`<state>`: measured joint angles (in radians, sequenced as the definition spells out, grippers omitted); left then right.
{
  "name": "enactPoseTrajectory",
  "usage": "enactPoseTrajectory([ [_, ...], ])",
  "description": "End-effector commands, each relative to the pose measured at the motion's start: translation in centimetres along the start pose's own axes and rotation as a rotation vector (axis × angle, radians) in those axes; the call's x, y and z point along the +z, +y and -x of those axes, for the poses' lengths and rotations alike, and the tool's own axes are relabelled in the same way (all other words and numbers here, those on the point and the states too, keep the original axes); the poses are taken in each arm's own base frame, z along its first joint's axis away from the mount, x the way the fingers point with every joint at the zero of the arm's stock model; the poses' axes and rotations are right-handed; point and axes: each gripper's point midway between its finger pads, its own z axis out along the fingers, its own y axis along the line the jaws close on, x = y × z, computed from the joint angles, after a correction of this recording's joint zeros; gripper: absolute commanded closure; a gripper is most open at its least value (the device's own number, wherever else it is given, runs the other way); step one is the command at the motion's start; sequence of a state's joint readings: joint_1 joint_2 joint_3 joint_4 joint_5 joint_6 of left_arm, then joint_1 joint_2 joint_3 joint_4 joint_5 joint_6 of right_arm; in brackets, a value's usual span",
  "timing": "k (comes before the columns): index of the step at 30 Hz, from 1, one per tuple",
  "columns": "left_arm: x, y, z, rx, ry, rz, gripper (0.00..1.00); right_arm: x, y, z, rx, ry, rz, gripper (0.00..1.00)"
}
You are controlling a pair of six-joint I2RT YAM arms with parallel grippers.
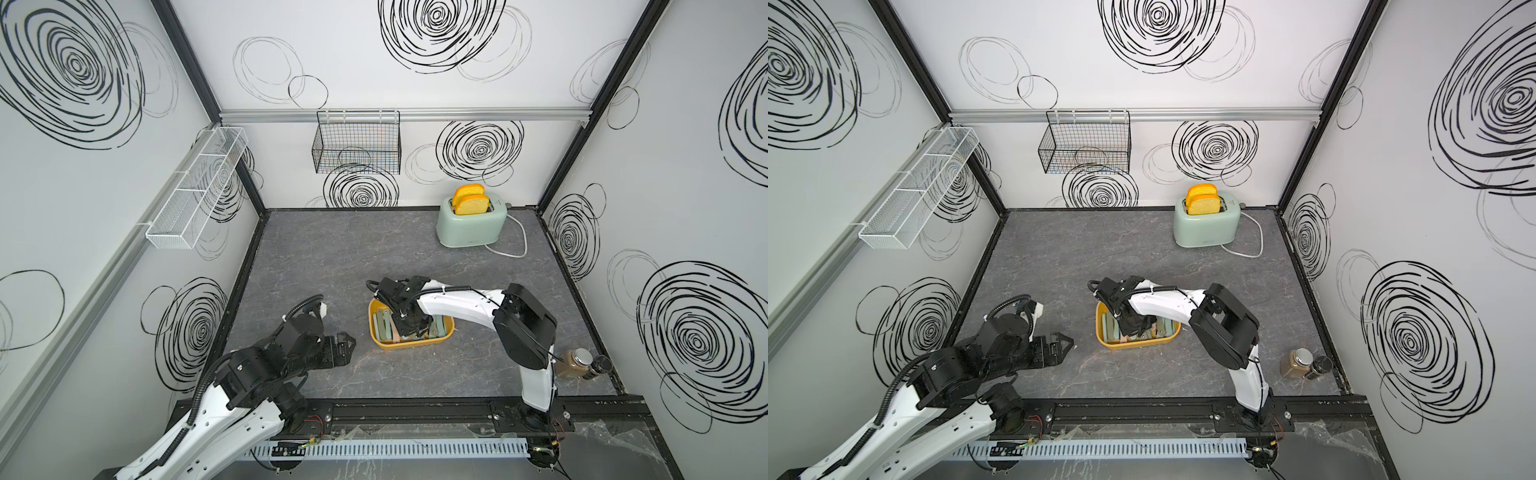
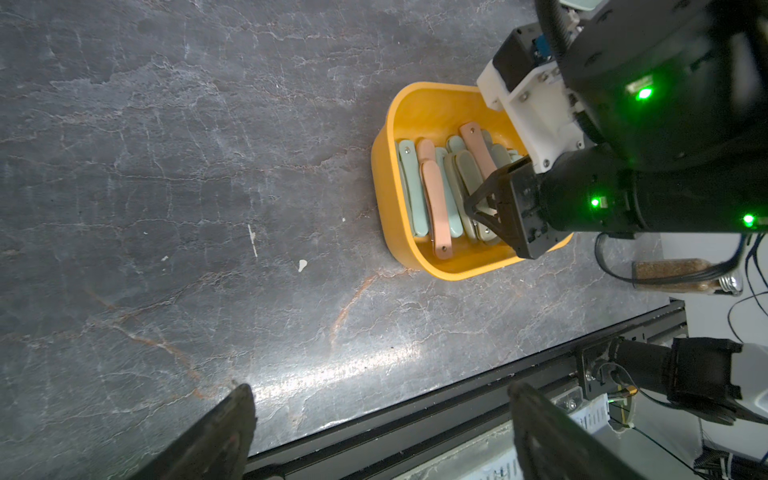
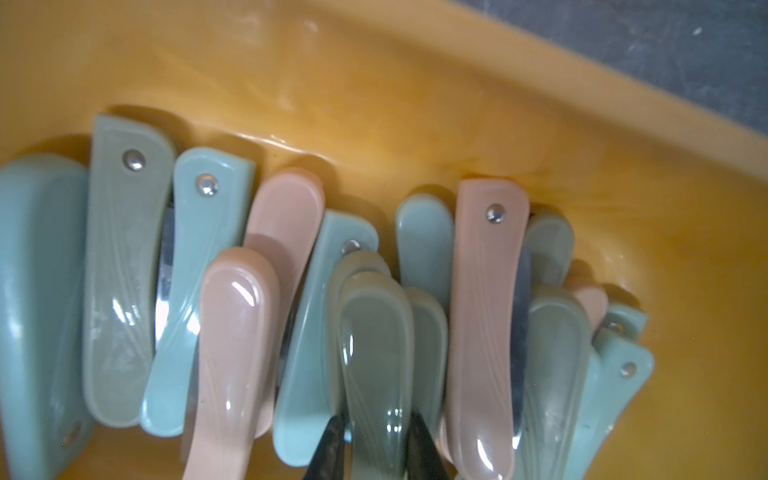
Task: Take the fruit knife out of the storage box
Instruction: Pick up the fruit knife from the storage box, then place the fruit knife at the center of the board.
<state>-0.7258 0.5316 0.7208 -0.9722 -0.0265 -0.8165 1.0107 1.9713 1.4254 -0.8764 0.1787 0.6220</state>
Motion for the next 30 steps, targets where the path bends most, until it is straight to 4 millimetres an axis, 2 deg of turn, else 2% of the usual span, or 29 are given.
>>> enactPoseTrajectory([
  [1,0.2,0.2,-0.1,-0.015,0.0,0.006,0.02,-0.6,-0.7,0.5,0.012,-0.013,-0.033,0.84],
  [8,0.7,-0.2,0.1,-0.006,0.001,-0.002,0.02,-2.5,-1.4,1.7,0.028,-0.046,-0.023,0.92],
  [14,1.2,-0.5,0.2,0.002,0.009,-0.004,0.02,-3.7,-1.3,2.7,0.034,-0.069,-0.007,0.91],
  [23,1.5,-0.5,0.2,0.013,0.012,-0.005,0.02,-3.7,-0.8,3.1,0.024,-0.064,0.016,0.92],
  [30,1.0,-1.3,1.7,0.089,0.009,0.02,0.02,-5.7,-1.9,3.9,0.035,-0.088,0.025,0.91],
])
